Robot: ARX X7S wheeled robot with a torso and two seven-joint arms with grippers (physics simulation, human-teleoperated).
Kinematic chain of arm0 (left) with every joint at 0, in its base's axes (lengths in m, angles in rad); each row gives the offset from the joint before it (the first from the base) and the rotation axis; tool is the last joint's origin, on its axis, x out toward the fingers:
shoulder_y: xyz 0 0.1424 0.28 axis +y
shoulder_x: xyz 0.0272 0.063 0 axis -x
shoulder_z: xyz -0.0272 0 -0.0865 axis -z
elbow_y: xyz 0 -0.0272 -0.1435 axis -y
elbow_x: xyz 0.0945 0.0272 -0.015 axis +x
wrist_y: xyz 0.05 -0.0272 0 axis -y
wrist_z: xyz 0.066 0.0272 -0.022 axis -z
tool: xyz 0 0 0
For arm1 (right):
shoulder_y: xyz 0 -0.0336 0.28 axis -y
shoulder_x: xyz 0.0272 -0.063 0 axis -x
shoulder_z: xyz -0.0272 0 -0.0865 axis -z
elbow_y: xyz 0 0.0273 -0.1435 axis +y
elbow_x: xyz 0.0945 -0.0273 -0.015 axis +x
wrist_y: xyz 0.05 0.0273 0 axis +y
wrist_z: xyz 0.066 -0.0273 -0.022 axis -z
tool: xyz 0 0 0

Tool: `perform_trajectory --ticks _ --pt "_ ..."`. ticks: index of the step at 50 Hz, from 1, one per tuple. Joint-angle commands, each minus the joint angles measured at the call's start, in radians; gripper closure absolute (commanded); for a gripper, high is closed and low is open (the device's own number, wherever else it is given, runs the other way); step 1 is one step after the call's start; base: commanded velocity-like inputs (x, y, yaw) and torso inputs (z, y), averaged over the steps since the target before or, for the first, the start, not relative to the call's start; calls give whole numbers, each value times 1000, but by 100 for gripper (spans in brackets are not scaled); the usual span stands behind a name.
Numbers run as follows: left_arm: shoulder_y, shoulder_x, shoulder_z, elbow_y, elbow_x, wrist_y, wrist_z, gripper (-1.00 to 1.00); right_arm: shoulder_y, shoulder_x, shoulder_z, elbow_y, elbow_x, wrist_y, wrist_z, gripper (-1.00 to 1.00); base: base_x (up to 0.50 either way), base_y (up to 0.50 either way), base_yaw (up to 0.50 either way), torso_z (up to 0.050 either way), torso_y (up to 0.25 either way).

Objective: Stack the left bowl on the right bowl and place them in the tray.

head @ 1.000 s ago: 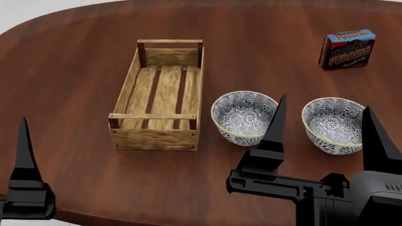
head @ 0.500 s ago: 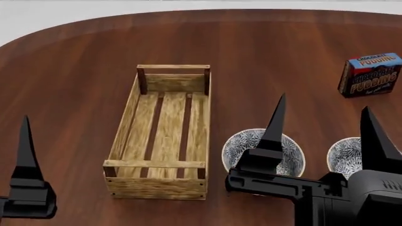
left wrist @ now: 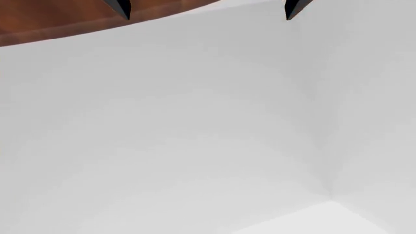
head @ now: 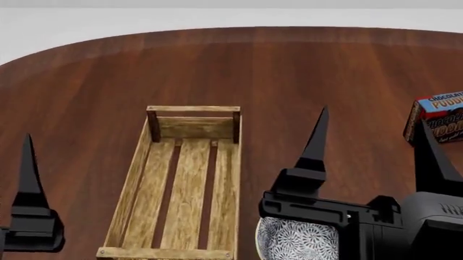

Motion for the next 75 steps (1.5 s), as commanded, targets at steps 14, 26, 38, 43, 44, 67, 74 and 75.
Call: perform_trajectory --ticks 14,26,38,43,44,67,74,75 --pt "134 0 31 1 72 124 -86 -100 34 28 19 -26 54 18 54 -100 0 0 0 0 0" --pt "213 0 52 1 119 210 -144 -100 94 65 93 -46 125 73 101 -100 0 0 0 0 -77" --pt "314 0 45 1 126 317 -203 -100 168 108 158 -52 210 142 165 -100 0 0 0 0 -158" --pt "316 0 57 1 137 318 -207 -100 182 134 181 -70 253 166 184 -100 0 0 0 0 -164" --pt "321 0 60 1 141 322 -210 -100 179 135 184 -69 257 164 184 -100 0 0 0 0 -162" --pt "471 0 12 1 118 490 -277 -100 240 174 193 -72 357 198 256 -100 0 0 0 0 -164" --pt "561 0 -25 1 93 588 -308 -100 254 182 185 -77 383 201 278 -100 0 0 0 0 -164" --pt "568 0 -28 1 92 597 -311 -100 256 184 186 -77 389 202 282 -100 0 0 0 0 -164"
